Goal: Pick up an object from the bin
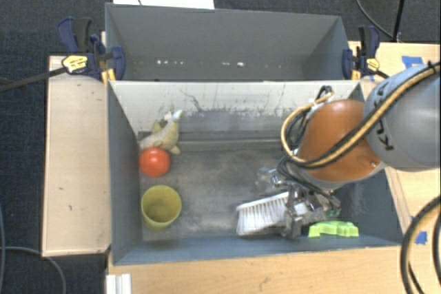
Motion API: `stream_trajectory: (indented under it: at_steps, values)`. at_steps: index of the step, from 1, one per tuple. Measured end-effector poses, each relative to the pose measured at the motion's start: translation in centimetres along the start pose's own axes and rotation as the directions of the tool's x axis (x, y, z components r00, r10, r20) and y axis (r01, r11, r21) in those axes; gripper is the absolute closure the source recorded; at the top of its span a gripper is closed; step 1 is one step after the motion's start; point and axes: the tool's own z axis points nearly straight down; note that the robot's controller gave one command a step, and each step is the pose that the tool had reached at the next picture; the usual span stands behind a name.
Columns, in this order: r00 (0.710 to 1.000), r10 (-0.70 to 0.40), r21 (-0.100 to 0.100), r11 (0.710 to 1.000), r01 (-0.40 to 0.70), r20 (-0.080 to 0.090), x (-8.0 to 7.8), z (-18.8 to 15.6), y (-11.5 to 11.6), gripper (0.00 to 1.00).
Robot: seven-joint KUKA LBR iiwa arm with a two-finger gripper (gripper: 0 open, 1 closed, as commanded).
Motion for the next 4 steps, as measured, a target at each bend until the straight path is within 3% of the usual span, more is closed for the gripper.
stream_trajectory:
  at_steps: [1,2,3,4]
  values:
    - [0.995,-0.099,0.001,0.995,0.099,-0.001,-0.7,0.0,0.9,1.00]
    - [0.994,-0.108,0.001,0.994,0.108,-0.001,-0.9,0.0,1.2,1.00]
    - [0.992,-0.126,-0.004,0.992,0.126,-0.009,-1.1,-4.9,0.4,1.00]
    - [0.988,-0.153,0.006,0.988,0.153,0.008,-2.2,-6.1,-1.5,1.00]
